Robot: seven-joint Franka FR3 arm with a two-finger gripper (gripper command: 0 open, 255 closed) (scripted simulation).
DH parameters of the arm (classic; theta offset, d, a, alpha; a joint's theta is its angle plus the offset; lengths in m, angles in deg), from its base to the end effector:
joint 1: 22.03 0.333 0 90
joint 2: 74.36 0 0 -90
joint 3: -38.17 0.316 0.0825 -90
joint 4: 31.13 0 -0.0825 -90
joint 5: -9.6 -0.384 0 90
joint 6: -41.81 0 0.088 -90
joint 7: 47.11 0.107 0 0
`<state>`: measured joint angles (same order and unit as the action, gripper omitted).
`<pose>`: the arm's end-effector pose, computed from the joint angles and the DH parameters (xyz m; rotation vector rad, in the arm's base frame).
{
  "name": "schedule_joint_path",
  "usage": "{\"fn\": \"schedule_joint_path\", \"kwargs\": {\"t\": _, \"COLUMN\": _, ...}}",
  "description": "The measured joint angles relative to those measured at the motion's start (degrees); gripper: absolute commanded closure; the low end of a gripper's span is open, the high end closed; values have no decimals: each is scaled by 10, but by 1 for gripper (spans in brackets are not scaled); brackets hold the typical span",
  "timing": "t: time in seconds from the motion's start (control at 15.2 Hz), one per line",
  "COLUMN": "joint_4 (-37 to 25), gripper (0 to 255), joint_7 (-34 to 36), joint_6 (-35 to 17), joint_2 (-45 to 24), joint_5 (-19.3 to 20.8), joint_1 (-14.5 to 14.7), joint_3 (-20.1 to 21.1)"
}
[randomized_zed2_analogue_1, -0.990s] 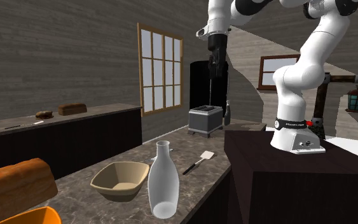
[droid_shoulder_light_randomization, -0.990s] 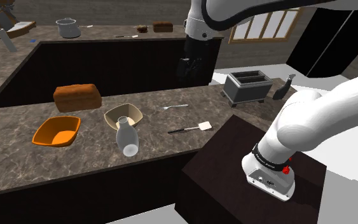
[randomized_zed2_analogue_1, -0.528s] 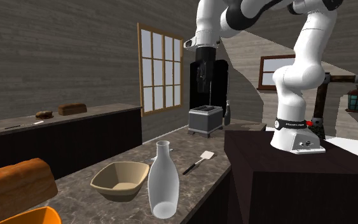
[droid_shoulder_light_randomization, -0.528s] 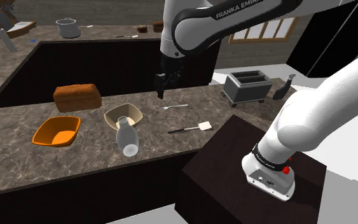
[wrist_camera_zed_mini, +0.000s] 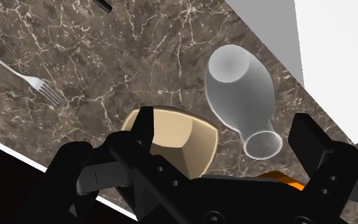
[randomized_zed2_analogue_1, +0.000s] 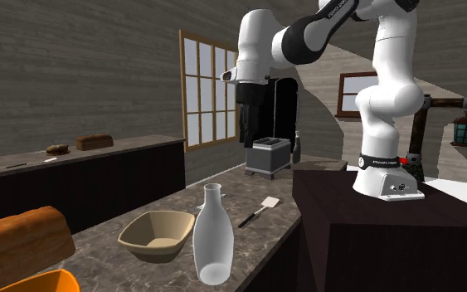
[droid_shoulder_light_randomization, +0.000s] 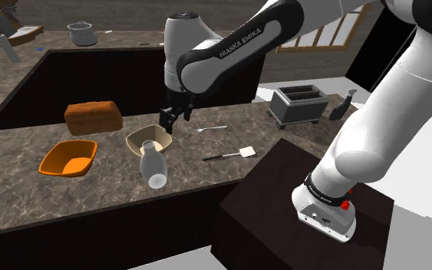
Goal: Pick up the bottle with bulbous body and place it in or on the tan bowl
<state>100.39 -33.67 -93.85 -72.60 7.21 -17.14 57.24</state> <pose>0.4742 0.2116 0.3709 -3.0771 -0.2399 -0.1382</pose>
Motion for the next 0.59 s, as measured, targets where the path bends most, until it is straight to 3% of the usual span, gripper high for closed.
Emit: {"fn": "schedule_joint_path", "kwargs": {"t": 0.59, "joint_4": -149, "gripper": 0, "joint_7": 127, "joint_6": -49, "joint_2": -206, "joint_5": 138, "joint_1": 51, "joint_3": -5}}
